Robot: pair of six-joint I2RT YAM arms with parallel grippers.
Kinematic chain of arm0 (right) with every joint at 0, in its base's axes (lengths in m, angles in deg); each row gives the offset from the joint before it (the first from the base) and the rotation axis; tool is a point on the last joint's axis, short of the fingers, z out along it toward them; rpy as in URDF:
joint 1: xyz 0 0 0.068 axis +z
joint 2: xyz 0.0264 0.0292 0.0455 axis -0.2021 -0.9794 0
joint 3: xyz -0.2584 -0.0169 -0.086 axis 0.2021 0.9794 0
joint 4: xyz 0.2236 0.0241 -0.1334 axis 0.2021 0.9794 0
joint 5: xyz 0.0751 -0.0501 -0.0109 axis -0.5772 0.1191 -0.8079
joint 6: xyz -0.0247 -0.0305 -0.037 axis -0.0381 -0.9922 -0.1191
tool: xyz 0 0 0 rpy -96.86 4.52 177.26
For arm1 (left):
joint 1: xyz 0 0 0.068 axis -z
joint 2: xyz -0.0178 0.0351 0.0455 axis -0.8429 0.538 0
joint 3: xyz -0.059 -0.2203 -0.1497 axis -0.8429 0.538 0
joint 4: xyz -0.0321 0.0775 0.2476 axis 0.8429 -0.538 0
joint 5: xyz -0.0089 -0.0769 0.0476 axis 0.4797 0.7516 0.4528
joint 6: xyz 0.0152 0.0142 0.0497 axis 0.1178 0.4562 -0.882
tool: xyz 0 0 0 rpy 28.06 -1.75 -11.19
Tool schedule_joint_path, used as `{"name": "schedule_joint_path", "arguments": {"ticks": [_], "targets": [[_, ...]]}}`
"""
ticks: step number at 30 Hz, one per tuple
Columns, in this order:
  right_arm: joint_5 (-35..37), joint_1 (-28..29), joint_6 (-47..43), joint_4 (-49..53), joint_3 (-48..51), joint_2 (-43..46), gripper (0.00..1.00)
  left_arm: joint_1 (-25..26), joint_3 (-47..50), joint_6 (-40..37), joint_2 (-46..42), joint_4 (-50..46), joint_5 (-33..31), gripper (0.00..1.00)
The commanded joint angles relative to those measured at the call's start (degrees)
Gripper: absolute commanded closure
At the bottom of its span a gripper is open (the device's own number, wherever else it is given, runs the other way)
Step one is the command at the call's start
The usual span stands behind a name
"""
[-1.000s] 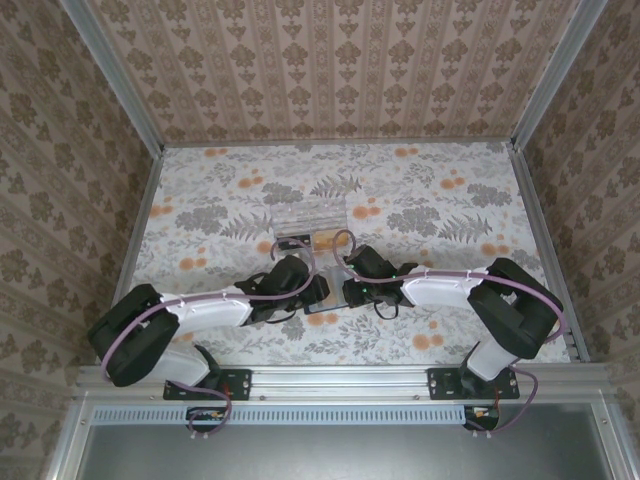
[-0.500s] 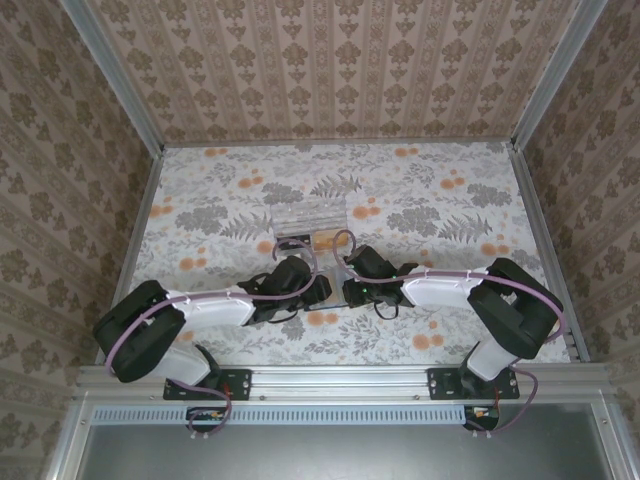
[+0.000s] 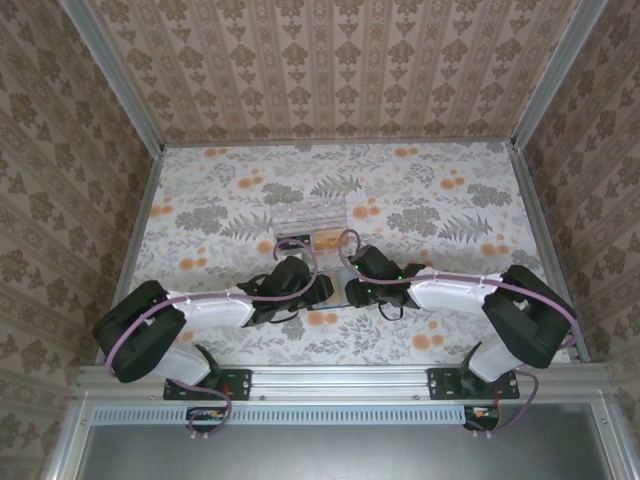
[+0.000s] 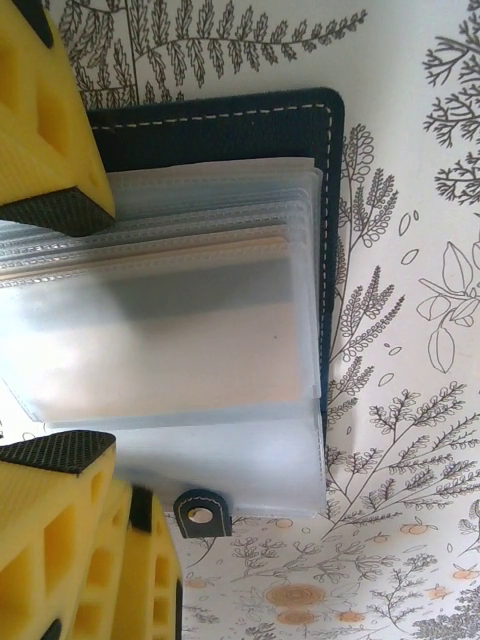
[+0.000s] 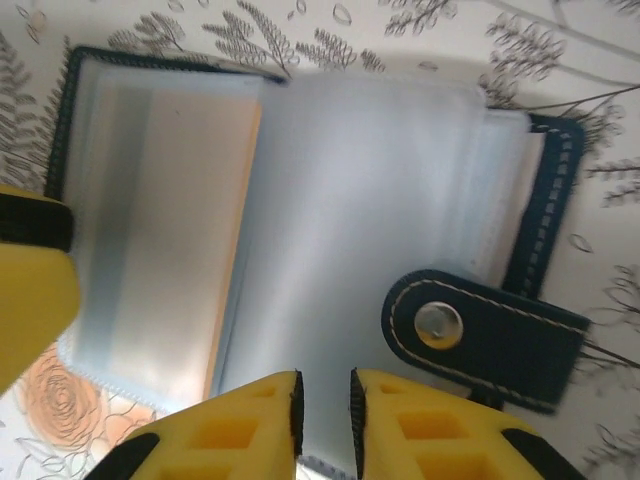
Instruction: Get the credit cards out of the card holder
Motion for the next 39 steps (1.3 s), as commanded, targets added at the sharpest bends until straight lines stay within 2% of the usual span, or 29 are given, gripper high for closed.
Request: {"name": "schedule_joint_path", "arguments": {"ticks": [1, 4, 9, 15, 24, 30, 36, 39], "targets": [[3.4, -0.7, 0.2, 4.7, 0.6, 3.6, 0.75, 0.4, -0.3, -0.3, -1.5, -1.7, -0.2, 0.42], [3.5, -2.2, 0.2, 4.9, 1.6, 4.2, 0.74, 0.4, -0.6, -0.6, -1.9, -2.6, -0.5, 0.42], [-0.2, -4.0, 0.6, 1.2, 3.5, 1.3, 0.74, 0.4, -1.3, -1.1, -2.2, -3.8, -0.7, 0.42], [-2.4, -3.9, 1.9, -2.6, 4.4, -3.2, 0.79, 0.5, -2.1, -1.9, -2.2, -4.4, -0.4, 0.42], [-3.3, -3.9, 2.4, -3.4, 5.0, -3.6, 0.82, 0.6, -1.7, -1.3, 0.5, 1.1, 2.1, 0.42], [-3.5, -3.9, 2.5, -3.6, 5.0, -3.8, 0.82, 0.9, -2.4, -1.9, 0.8, 1.5, 2.4, 0.41], [-3.5, -3.9, 2.6, -3.6, 5.0, -3.8, 0.82, 1.0, -2.3, -2.0, 1.2, 2.3, 2.7, 0.33], [-3.5, -3.9, 2.6, -3.5, 5.1, -3.8, 0.82, 1.1, -2.3, -1.9, 1.4, 2.5, 3.0, 0.23]]}}
